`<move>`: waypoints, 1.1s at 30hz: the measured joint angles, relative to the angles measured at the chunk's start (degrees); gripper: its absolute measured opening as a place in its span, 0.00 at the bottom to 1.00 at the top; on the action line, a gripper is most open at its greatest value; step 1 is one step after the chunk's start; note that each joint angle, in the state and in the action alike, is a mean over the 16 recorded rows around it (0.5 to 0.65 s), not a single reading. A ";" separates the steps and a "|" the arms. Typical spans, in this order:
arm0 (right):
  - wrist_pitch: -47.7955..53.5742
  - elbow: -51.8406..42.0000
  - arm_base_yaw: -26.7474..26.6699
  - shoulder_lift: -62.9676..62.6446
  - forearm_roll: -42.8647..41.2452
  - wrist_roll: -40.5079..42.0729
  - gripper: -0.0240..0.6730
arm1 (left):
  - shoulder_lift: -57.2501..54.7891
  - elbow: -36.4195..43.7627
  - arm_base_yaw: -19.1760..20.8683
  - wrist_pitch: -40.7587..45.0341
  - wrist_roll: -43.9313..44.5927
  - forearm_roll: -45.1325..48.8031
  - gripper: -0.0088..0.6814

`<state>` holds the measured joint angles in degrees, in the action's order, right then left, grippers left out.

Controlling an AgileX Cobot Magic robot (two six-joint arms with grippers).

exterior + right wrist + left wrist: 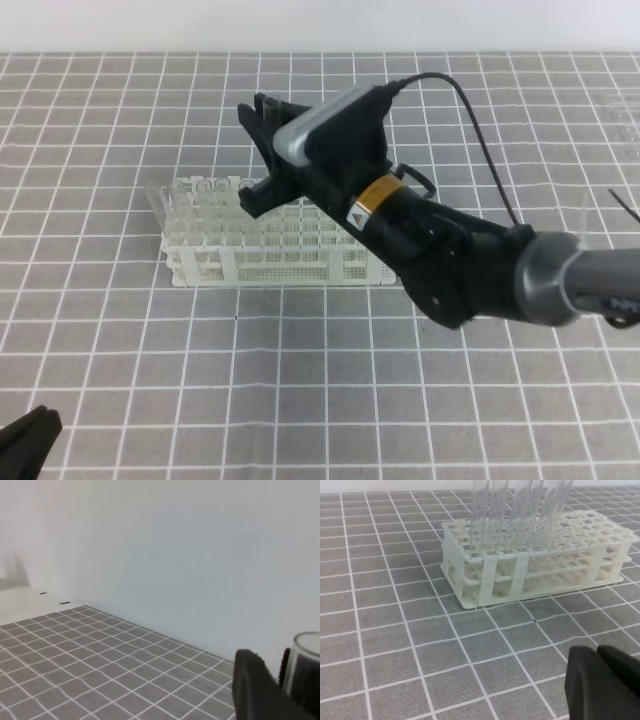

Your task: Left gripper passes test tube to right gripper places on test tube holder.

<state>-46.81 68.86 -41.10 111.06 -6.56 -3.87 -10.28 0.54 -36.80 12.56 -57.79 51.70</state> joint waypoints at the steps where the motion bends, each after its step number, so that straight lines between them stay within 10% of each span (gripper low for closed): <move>1: 0.13 0.40 0.01 0.36 0.16 0.00 0.05 | -0.03 0.05 0.00 0.01 0.01 0.03 0.01; 33: 5.28 3.73 0.05 4.33 1.80 -3.35 0.05 | 0.06 -0.05 0.00 0.03 0.01 0.03 0.01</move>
<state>-41.53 72.59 -41.05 115.39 -4.76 -7.22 -10.22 0.49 -36.80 12.59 -57.78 51.74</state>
